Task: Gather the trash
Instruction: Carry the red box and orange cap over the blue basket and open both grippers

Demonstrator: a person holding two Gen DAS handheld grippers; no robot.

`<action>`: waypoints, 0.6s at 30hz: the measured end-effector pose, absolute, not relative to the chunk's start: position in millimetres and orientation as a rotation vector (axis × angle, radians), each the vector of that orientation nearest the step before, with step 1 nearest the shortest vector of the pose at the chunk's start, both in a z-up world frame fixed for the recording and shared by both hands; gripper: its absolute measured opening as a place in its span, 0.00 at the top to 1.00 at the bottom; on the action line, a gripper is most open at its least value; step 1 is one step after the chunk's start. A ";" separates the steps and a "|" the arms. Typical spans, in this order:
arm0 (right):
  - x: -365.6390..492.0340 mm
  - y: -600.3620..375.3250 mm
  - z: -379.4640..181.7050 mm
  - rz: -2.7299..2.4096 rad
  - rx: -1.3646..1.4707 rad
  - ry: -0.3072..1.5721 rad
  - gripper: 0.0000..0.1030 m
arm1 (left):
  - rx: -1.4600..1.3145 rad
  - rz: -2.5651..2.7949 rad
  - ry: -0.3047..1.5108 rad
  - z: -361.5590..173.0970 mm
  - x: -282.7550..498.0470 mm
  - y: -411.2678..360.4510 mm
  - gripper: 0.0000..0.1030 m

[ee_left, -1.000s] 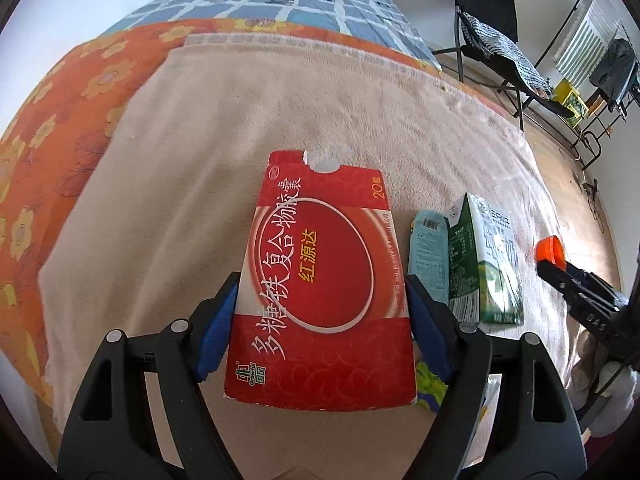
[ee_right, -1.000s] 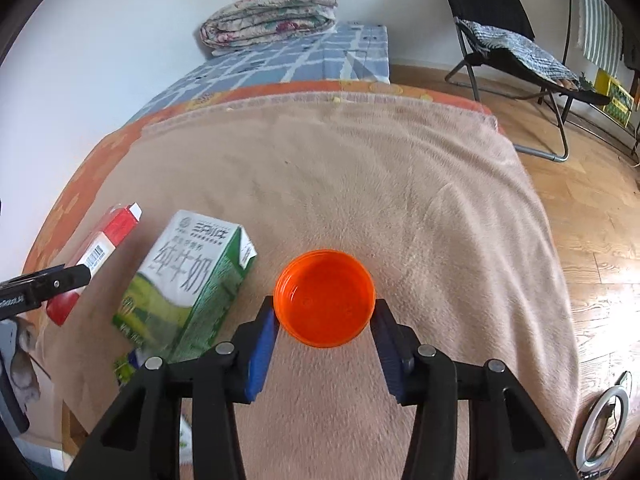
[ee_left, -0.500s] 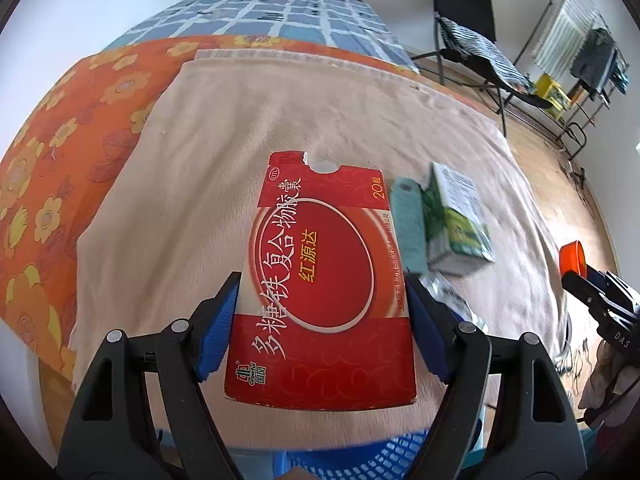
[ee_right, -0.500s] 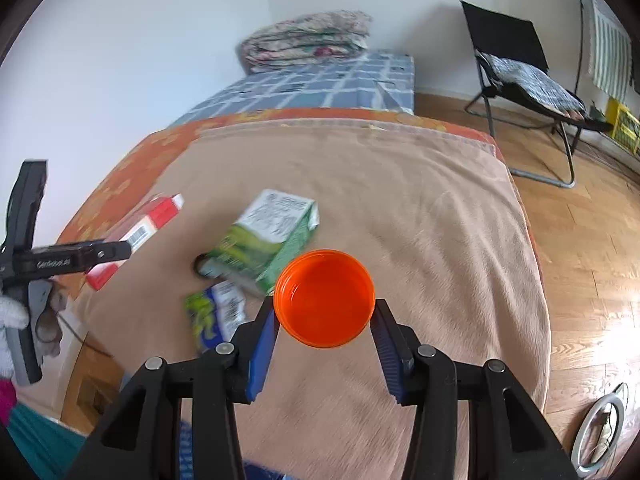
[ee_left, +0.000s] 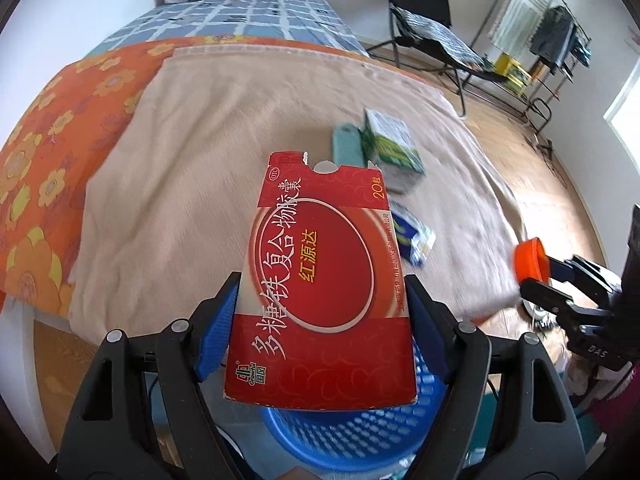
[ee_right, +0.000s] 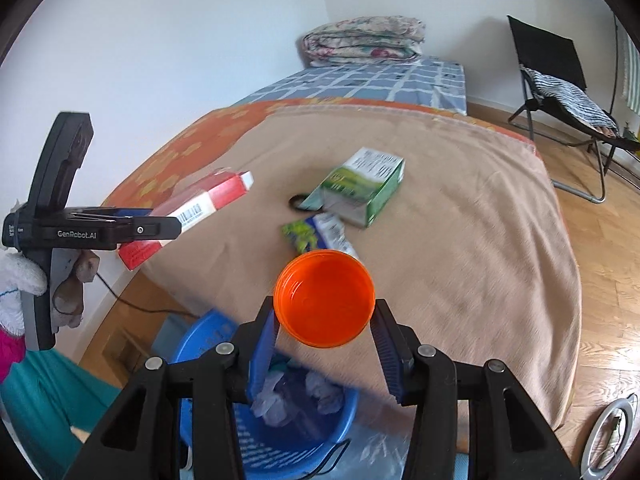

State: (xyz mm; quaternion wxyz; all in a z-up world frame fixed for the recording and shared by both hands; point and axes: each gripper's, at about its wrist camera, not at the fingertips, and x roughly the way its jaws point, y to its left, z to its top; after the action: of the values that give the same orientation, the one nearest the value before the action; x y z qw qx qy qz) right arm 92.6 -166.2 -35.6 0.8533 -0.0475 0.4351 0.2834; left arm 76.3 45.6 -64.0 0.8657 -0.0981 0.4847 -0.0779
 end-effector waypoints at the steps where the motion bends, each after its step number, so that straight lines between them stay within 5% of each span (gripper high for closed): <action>1: 88.2 -165.1 -38.0 0.603 -0.102 0.922 0.53 | -0.207 -0.174 1.017 -64.7 69.9 42.7 0.23; 18: 40.0 -152.0 -75.3 0.670 -0.126 1.038 0.53 | -0.241 -0.288 1.168 -114.8 -23.6 6.8 0.23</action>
State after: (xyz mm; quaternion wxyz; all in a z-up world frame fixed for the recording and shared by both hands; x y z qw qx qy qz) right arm 40.0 -152.0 -75.3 0.8132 -0.0591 0.4864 0.3140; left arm -23.6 6.8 -114.8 0.8177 -0.1130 0.5480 -0.1352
